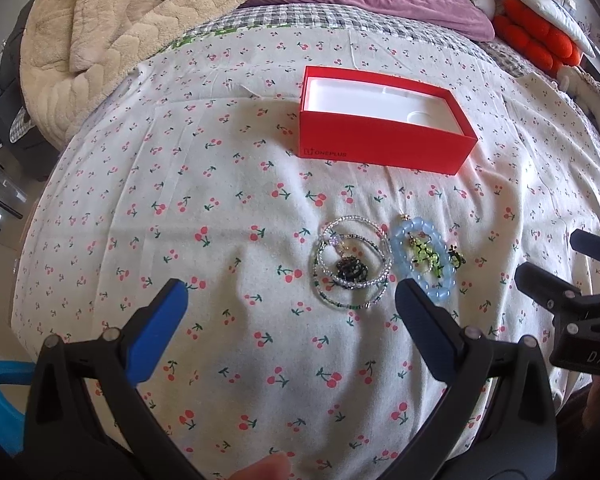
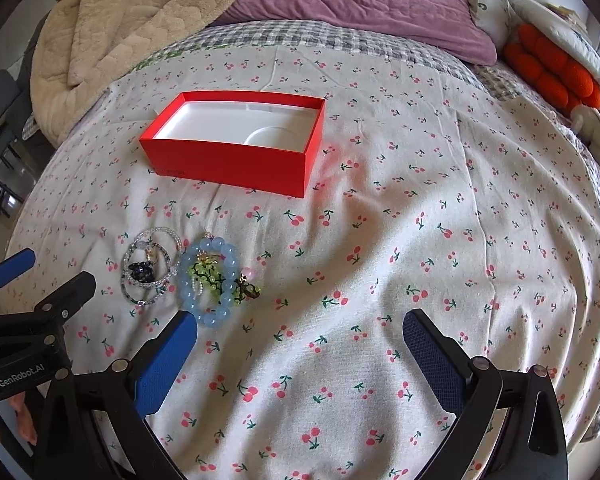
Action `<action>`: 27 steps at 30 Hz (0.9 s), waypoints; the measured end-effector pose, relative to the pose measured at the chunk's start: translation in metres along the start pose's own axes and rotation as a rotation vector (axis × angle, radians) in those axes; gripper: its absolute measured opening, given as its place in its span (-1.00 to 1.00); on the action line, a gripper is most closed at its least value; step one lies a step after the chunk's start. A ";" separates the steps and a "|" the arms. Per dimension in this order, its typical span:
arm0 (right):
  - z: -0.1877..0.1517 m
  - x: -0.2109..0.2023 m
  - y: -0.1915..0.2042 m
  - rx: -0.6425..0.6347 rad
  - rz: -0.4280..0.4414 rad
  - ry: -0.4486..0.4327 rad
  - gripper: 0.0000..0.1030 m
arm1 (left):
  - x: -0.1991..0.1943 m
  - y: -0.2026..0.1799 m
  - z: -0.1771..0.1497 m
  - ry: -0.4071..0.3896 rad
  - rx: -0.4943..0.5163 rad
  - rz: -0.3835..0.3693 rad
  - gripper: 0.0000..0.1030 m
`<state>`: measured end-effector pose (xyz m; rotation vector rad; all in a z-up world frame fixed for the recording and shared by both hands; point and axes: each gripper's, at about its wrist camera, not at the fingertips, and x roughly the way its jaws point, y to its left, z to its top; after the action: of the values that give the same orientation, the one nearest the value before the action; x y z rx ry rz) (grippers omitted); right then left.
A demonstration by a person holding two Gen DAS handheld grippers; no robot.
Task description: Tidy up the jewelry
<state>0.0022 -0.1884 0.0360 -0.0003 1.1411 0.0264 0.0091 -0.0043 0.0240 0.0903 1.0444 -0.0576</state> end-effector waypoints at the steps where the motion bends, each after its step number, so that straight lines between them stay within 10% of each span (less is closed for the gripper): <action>1: 0.000 0.000 0.000 0.000 -0.001 0.000 1.00 | 0.000 0.000 0.000 0.000 0.001 0.000 1.00; 27: 0.001 -0.001 0.006 -0.025 -0.007 -0.010 1.00 | 0.001 -0.001 0.002 -0.002 0.007 -0.010 1.00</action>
<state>0.0027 -0.1819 0.0377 -0.0267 1.1308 0.0347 0.0107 -0.0056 0.0242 0.0912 1.0431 -0.0698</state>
